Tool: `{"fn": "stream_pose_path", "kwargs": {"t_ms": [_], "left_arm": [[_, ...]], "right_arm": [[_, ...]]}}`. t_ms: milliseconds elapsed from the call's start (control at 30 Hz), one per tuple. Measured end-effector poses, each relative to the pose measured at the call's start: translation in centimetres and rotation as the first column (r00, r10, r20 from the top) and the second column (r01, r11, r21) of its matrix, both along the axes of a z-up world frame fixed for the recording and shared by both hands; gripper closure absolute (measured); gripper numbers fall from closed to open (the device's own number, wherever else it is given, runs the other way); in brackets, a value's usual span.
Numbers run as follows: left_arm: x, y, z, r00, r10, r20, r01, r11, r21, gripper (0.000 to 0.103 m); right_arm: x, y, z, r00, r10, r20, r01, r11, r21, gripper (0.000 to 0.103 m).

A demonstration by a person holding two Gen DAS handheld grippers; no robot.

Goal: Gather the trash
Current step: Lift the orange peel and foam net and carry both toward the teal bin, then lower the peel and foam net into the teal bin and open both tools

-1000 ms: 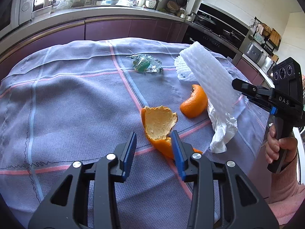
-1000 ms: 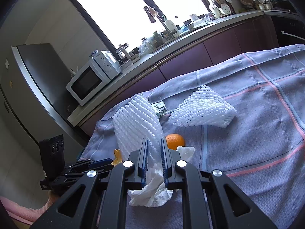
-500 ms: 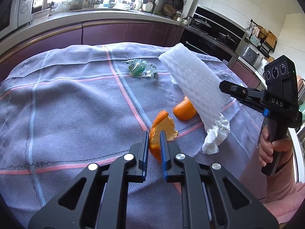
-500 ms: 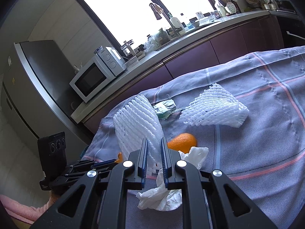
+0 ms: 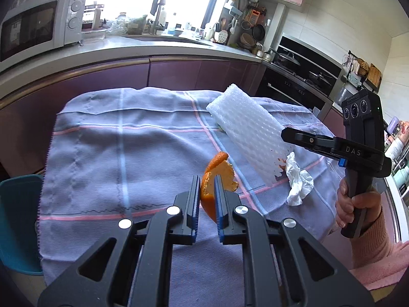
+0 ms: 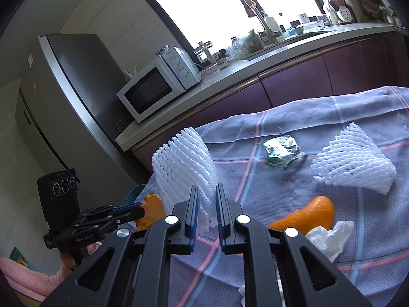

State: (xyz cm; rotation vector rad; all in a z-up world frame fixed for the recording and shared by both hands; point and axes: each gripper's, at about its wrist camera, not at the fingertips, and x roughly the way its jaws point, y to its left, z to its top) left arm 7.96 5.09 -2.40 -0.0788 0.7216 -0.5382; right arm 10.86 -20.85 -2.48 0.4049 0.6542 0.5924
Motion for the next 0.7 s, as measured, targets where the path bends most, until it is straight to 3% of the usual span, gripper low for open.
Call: {"fn": "stream_pose_path", "kwargs": {"t_ms": [300, 700], "left_arm": [[-1.1, 8.2, 2.0, 0.983, 0.178, 0.041, -0.178, 0.984, 0.001, 0.092], [-2.1, 18.8, 2.4, 0.907, 0.418, 0.056, -0.42, 0.908, 0.008, 0.092]], "right_arm": [[2.6, 7.3, 1.3, 0.989, 0.15, 0.014, -0.15, 0.989, -0.013, 0.091], [6.2, 19.2, 2.5, 0.936, 0.352, 0.006, -0.351, 0.934, -0.069, 0.091]]}}
